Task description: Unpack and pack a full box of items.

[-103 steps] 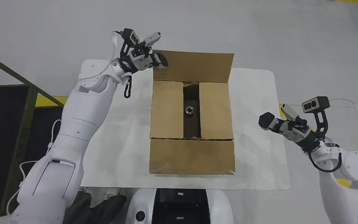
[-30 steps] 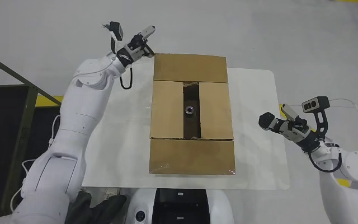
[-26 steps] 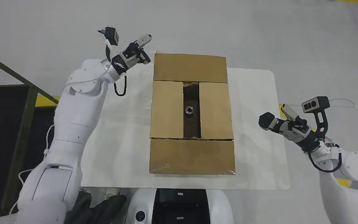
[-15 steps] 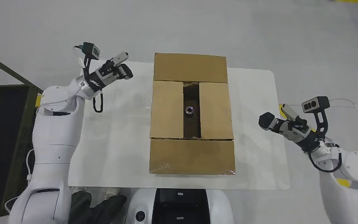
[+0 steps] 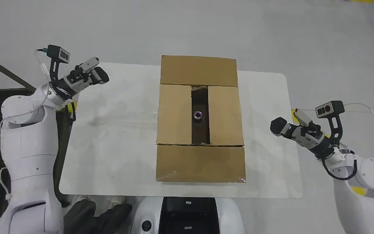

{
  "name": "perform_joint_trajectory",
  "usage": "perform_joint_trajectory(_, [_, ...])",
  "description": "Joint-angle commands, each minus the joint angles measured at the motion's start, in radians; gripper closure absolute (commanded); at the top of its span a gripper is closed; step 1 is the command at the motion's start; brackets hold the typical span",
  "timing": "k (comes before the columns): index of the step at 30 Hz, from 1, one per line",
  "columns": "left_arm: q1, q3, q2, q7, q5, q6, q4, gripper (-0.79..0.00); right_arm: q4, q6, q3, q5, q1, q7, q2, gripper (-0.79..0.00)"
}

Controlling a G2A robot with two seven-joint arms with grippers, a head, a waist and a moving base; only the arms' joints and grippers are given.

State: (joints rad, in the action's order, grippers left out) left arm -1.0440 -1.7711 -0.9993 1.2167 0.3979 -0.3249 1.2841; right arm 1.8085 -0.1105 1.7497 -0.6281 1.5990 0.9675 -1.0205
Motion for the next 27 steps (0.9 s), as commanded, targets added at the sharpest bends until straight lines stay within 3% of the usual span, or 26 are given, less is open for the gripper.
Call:
perform_joint_trajectory(1, [-0.001,-0.012,0.006,0.026,0.0,-0.01,-0.002,-0.785,0.0,0.0,0.0,0.0,0.0,0.0,0.0,-0.785])
perform_joint_trajectory(27, [-0.004,-0.017,0.01,0.04,-0.002,-0.022,0.0,-0.785,0.0,0.0,0.0,0.0,0.0,0.0,0.0,-0.785])
